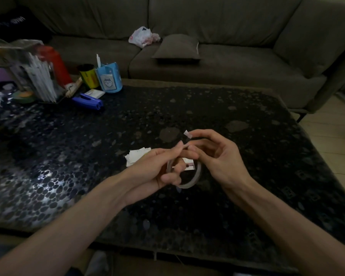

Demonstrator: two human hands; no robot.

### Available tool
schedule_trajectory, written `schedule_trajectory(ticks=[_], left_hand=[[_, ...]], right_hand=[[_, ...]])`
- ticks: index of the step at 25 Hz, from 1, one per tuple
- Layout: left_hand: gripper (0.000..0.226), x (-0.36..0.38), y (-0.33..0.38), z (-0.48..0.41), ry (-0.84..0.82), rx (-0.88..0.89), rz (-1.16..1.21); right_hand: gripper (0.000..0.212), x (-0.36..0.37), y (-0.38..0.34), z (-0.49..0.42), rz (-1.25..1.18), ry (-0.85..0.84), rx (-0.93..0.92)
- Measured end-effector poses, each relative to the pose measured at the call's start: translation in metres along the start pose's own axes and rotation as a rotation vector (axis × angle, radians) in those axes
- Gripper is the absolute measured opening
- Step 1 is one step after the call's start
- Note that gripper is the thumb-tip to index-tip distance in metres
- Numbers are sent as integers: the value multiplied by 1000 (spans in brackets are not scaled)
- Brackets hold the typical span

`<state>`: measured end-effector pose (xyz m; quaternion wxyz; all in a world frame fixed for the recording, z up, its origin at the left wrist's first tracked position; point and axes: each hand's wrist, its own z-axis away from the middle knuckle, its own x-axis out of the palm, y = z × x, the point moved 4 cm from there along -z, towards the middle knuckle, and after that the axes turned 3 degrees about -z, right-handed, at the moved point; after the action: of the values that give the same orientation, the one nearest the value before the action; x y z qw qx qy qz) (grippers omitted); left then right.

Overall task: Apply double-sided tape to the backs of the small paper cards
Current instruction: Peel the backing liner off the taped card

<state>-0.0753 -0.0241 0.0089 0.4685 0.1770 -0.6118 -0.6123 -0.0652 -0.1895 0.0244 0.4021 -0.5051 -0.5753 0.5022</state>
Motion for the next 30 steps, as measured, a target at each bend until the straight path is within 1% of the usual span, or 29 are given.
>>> schedule_trajectory(ticks=[3, 5, 8, 9, 11, 13, 14, 15, 17, 19, 21, 24, 27, 30], left_hand=[[31, 7, -1, 3, -24, -20, 137], [31, 9, 0, 5, -16, -37, 170], [32, 11, 2, 8, -7, -69, 191], [33, 12, 2, 9, -31, -80, 214], [38, 15, 4, 11, -131, -92, 279], [39, 17, 6, 10, -195, -68, 313], [36, 16, 6, 7, -169, -45, 309], [32, 12, 6, 4, -88, -12, 276], [26, -1, 4, -1, 199, 98, 80], [20, -13, 4, 1, 479, 223, -171], [11, -18, 6, 3, 638, 333, -316], [5, -18, 13, 4, 747, 439, -434], [8, -12, 17, 4, 776, 496, -498], [9, -10, 18, 5, 800, 494, -500]], right_hand=[[27, 2, 0, 1, -66, -21, 22], [29, 3, -1, 1, -105, -36, 43], [32, 5, 0, 2, -91, -72, 77], [33, 6, 1, 3, -90, -88, 90], [37, 10, 2, 3, -123, -125, 120], [38, 11, 1, 2, -155, -122, 134], [36, 9, 1, 1, -156, -88, 127], [33, 6, 1, -1, -147, -42, 114], [33, 2, 2, -1, -125, 22, 90], [41, 2, 3, -1, -81, 37, 84], [49, 4, 3, -1, 3, 29, 80], [56, 9, 2, -1, 73, -1, 64], [58, 12, 1, 1, 78, -15, 30], [58, 12, 0, 2, 107, -21, 10]])
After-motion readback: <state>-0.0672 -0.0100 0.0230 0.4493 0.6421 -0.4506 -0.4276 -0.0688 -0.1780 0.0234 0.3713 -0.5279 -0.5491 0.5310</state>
